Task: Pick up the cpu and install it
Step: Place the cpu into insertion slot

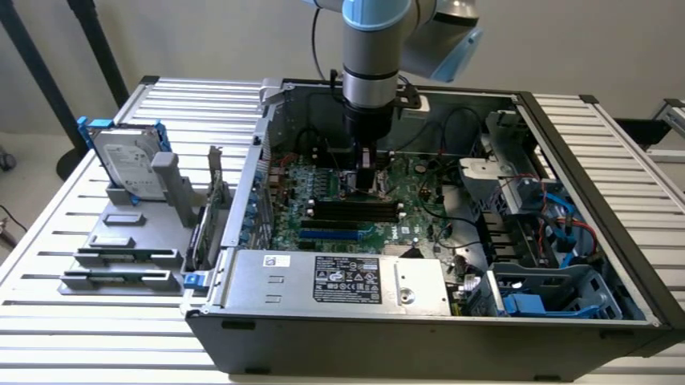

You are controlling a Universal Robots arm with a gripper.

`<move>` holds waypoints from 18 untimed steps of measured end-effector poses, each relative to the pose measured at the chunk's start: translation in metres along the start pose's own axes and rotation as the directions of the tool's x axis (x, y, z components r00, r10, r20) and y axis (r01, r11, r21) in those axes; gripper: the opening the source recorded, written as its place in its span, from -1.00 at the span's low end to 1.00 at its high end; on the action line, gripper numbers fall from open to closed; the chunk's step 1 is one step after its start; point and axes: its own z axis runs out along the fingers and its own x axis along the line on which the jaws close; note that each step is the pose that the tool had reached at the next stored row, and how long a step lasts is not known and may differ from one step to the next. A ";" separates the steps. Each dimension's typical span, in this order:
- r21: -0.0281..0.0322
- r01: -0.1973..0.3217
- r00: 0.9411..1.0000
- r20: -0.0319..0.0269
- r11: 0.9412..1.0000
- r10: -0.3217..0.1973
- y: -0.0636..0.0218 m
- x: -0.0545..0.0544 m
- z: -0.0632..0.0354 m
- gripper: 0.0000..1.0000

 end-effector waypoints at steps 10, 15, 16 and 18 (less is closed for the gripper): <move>0.003 0.000 1.000 0.000 1.000 0.000 0.0004 0.000 -0.0094 0.25; 0.008 0.000 1.000 0.000 1.000 0.000 -0.0005 0.000 -0.0151 -0.04; 0.010 0.000 1.000 0.000 1.000 0.000 -0.0012 0.000 -0.0161 -0.16; 0.014 0.000 1.000 0.000 1.000 0.000 -0.0032 0.000 -0.0178 -0.28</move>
